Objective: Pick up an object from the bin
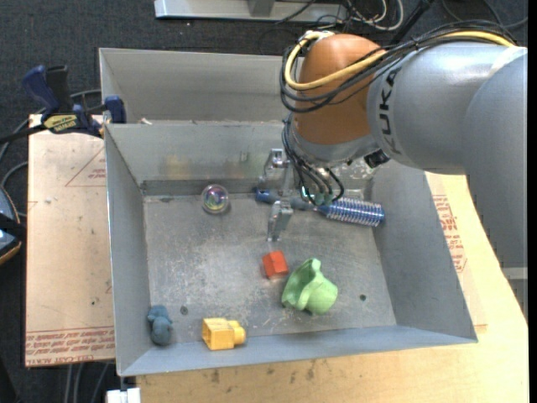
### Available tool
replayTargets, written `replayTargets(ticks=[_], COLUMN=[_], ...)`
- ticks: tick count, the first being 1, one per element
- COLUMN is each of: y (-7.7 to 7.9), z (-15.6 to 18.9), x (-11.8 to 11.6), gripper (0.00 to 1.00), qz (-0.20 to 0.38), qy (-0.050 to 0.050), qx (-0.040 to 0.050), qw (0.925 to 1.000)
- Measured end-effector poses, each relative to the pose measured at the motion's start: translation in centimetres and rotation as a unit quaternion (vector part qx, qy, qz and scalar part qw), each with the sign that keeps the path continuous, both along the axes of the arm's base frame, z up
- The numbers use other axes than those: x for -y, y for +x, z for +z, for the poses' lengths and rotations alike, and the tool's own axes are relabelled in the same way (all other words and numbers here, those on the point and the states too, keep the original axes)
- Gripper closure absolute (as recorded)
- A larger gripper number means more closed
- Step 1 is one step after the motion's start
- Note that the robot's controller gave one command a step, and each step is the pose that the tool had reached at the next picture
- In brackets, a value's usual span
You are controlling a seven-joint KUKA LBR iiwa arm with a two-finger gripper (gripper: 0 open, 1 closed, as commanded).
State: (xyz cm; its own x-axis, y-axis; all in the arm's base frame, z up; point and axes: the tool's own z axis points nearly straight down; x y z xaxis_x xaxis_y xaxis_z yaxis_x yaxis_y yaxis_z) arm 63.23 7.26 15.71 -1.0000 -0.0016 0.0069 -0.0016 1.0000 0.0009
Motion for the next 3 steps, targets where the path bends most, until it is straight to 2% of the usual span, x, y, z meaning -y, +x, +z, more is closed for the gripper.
replayTargets(ticks=[1, 2, 3], y=[-6.1, -6.3, -6.4], z=[-6.6, -8.0, -7.9], x=[3.6, 2.4, 2.4], gripper=[0.00, 0.00, 1.00], qz=[0.077, 0.178, 0.178], qy=[0.000, 0.000, 0.000], qx=[0.0009, 0.0096, 0.0084], qw=[0.9970, 0.9840, 0.9840])
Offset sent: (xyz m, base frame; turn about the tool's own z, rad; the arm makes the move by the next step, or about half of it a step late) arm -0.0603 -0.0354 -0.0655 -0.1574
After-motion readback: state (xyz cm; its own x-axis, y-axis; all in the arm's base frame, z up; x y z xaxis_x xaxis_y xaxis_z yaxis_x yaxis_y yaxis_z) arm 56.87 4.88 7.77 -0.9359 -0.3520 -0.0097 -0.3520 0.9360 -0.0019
